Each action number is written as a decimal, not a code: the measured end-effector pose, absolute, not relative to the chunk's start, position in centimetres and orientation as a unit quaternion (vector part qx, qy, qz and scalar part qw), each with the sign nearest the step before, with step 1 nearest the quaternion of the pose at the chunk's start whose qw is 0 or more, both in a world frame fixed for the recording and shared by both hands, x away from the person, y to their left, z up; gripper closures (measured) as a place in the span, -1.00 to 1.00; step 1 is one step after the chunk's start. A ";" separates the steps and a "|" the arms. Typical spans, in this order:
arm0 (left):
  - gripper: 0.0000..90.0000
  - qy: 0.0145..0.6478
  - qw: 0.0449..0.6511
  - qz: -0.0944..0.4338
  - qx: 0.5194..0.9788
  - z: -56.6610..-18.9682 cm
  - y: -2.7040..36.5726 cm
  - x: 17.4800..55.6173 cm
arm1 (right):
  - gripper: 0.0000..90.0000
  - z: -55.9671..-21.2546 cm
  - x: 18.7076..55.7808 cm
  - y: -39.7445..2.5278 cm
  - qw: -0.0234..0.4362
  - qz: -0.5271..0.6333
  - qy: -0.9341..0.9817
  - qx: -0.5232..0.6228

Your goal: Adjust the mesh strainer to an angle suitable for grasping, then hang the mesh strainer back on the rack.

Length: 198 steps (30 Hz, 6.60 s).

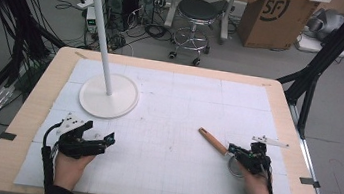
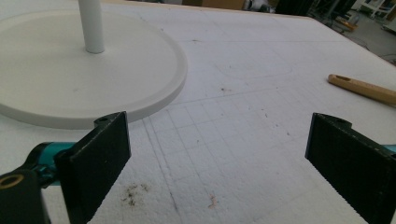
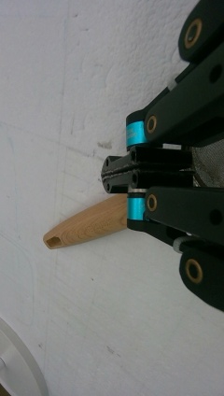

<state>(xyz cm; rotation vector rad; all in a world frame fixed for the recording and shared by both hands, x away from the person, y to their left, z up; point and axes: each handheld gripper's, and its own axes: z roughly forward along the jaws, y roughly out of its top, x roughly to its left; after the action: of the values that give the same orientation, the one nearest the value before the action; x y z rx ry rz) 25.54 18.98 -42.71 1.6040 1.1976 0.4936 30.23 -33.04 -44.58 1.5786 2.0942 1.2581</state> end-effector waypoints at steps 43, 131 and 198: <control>-0.83 0.499 0.512 0.205 0.669 -42.8 18.9 25.6 | 1.00 -44.0 29.8 -30.4 0.091 0.360 0.774 0.512; -0.83 0.497 0.514 0.206 0.669 -42.7 19.0 25.3 | 0.18 -43.4 31.7 -25.1 -0.004 0.326 0.836 0.442; -0.82 0.498 0.513 0.206 0.668 -42.7 18.8 25.2 | 0.54 -39.9 33.9 -21.4 0.010 0.329 0.868 0.373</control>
<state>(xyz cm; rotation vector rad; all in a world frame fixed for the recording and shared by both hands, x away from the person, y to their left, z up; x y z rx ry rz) 25.24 18.84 -42.74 1.6066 1.1987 0.4951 33.90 -21.39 -39.88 1.1637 2.7085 1.0260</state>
